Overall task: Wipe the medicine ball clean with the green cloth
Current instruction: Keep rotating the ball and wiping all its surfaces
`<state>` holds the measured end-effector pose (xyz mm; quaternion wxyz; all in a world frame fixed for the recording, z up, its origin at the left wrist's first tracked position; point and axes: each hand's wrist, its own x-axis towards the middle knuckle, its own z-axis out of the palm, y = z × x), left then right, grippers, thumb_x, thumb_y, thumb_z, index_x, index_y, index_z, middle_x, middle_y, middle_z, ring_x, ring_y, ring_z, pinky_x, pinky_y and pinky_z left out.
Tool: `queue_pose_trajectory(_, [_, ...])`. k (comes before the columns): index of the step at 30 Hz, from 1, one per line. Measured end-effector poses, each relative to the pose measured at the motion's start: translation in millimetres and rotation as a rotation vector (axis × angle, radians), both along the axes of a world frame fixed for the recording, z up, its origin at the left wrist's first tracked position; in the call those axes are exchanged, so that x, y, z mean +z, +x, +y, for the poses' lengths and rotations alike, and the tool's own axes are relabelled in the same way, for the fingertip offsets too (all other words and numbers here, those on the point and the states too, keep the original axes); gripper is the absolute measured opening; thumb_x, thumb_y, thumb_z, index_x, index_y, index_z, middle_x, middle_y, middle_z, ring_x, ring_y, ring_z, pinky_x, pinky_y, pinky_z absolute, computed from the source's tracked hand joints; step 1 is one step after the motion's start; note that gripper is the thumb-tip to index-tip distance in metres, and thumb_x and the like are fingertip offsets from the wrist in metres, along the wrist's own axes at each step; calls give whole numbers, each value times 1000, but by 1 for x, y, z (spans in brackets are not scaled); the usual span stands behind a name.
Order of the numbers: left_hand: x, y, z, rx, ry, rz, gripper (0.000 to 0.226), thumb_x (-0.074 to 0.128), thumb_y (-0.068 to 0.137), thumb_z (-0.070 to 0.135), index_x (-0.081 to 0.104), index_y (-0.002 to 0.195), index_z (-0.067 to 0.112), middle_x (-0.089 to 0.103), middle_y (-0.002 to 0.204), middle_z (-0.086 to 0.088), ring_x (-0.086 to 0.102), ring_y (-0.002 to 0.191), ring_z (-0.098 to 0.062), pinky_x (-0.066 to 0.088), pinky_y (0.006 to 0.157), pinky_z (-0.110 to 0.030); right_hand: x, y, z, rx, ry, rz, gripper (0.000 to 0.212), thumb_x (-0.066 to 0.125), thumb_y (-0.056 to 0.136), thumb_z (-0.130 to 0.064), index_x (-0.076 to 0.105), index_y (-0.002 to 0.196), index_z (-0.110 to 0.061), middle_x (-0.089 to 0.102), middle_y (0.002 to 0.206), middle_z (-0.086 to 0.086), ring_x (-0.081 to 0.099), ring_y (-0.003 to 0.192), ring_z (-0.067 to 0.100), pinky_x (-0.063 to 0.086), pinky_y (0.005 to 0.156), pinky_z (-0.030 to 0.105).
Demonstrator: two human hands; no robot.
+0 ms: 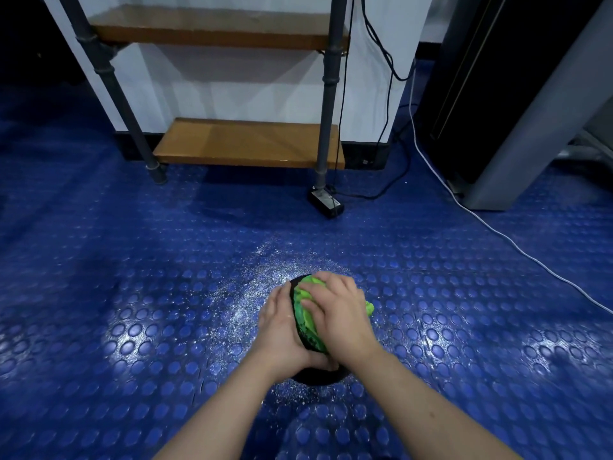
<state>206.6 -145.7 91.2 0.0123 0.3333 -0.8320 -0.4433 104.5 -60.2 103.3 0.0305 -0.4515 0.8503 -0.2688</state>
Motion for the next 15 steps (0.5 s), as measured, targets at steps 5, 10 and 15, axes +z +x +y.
queue_pose_trajectory(5, [6, -7, -1, -2, -7, -37, 163, 88, 26, 63, -6, 153, 25, -3, 161, 4, 1, 149, -22, 12, 122, -40, 10, -10, -16, -216, 108, -108, 31, 43, 97, -40, 62, 117, -27, 44, 135, -4, 33, 120, 20, 27, 97, 38])
queue_pose_trajectory(10, [5, -5, 4, 20, -15, -49, 162, 93, 34, 54, -11, 153, 24, -13, 161, 7, -9, 149, -20, 7, 122, -37, 18, -26, -29, -339, 173, -283, 33, 40, 99, -40, 64, 113, -21, 46, 129, 1, 36, 116, 25, 29, 96, 41])
queue_pose_trajectory(15, [1, -3, 10, 38, -29, -35, 161, 92, 34, 55, -12, 153, 25, -14, 161, 7, -10, 149, -22, 6, 123, -41, 17, -41, -32, -418, 218, -384, 35, 41, 98, -40, 61, 121, -21, 42, 130, 8, 36, 119, 29, 32, 102, 46])
